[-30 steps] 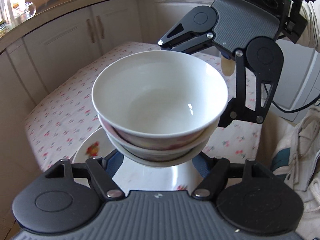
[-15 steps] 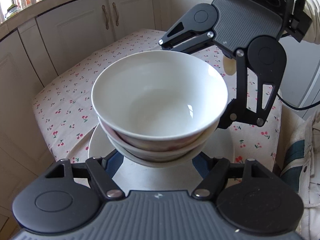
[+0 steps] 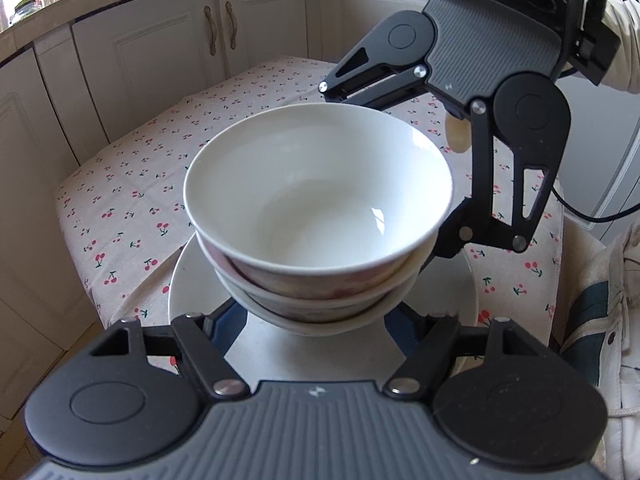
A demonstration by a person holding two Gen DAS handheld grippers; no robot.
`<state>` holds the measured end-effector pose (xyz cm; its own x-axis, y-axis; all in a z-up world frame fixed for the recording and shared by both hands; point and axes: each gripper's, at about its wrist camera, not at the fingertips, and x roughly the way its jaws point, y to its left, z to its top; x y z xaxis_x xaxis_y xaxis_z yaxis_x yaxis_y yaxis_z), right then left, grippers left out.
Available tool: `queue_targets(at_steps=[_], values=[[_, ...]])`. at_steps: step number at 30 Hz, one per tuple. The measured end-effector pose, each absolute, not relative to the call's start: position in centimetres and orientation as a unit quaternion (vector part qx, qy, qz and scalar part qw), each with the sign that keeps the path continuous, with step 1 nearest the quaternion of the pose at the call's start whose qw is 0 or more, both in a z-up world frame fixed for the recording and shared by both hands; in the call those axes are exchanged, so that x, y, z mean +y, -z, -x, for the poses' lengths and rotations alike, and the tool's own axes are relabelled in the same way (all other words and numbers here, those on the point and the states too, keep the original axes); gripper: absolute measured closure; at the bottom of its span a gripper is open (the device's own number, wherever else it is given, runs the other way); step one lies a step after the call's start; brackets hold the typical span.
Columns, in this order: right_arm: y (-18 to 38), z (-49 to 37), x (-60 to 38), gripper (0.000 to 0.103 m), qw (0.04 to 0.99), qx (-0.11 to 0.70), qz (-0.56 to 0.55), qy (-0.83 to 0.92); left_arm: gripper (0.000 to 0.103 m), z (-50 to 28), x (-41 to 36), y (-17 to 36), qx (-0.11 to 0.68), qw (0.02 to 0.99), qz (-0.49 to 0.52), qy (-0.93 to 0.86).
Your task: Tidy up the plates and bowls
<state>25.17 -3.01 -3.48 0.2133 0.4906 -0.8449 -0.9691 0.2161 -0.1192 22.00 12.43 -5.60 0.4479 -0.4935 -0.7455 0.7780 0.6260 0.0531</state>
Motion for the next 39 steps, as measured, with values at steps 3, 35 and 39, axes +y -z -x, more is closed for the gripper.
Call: queue_targets(at_steps=[3, 35, 39], values=[[3.6, -25.3, -3.1, 0.021, 0.699, 0.348, 0.343, -0.522, 0.028, -21.9, 12.5, 5.7, 0.356, 0.829, -0.196, 0.384], [-1.7, -16.3, -10.0, 0.000, 0.854, 0.353, 0.252, -0.289, 0.001, -7.2, 8.1, -1.0, 0.184, 0.961, -0.146, 0.143], [-2.0, -14.0, -11.7, 0.000, 0.884, 0.364, 0.197, -0.217, 0.001, -4.6, 6.4, -2.0, 0.180, 0.974, -0.100, 0.094]])
